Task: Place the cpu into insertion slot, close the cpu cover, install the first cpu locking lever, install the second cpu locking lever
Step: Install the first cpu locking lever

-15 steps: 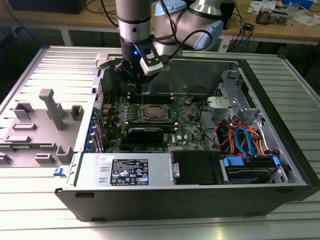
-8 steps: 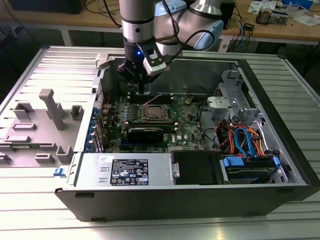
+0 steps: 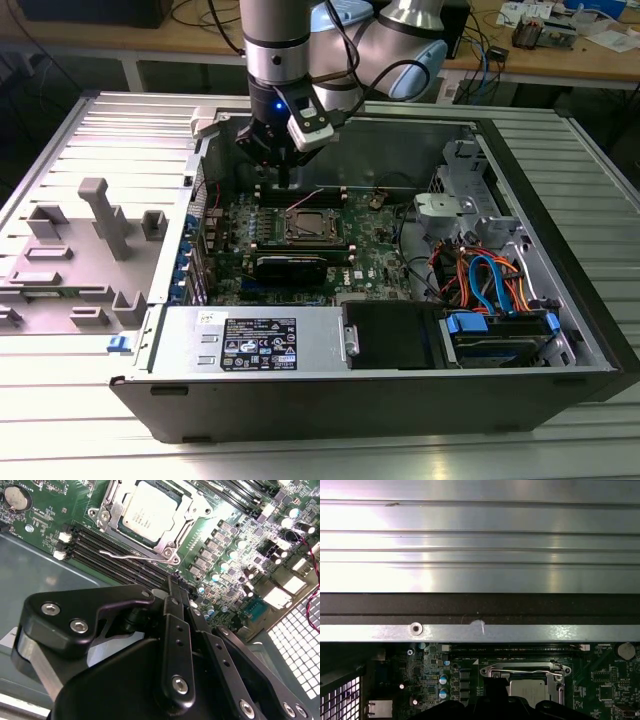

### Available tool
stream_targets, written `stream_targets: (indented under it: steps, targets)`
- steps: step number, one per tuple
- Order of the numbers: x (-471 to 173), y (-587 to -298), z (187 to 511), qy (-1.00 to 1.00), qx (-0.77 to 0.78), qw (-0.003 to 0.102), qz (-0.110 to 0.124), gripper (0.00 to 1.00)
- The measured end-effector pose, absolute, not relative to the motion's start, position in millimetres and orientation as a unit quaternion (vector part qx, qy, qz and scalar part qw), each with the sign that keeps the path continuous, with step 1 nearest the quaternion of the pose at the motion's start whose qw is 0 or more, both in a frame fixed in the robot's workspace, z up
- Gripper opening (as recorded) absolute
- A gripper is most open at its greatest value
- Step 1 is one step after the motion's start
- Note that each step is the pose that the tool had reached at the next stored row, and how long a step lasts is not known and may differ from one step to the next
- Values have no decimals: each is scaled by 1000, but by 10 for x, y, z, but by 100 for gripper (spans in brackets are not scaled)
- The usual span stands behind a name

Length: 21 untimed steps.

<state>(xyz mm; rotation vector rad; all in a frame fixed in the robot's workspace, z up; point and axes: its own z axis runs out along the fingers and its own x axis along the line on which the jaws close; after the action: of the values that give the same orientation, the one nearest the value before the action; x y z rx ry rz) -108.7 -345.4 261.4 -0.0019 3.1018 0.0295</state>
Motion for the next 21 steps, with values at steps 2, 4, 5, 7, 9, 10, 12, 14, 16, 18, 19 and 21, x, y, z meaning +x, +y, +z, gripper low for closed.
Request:
stream_targets:
  steps: [2, 4, 5, 7, 9, 10, 12, 14, 16, 18, 19, 21]
  targets:
    - [-1086, -3454, 2614, 1000, -1, 20, 10, 11]
    - [-1083, -3454, 2614, 1000, -1, 20, 10, 11]
    - [-1076, -3453, 2613, 1000, -1, 20, 9, 11]
    - [-1058, -3453, 2611, 1000, -1, 20, 10, 11]
    - [-1024, -3454, 2603, 1000, -1, 20, 10, 11]
    - [-1011, -3454, 2598, 1000, -1, 20, 10, 11]
    - [-993, -3453, 2581, 1000, -1, 20, 10, 11]
    - [-983, -3454, 2551, 1000, -1, 20, 10, 11]
    - [-971, -3453, 2514, 1000, -3, 20, 10, 11]
    - [-964, -3454, 2491, 1000, -9, 20, 10, 11]
    - [-960, -3454, 2483, 1000, -13, 20, 10, 11]
    - [-941, -3454, 2474, 1000, -15, 20, 10, 11]
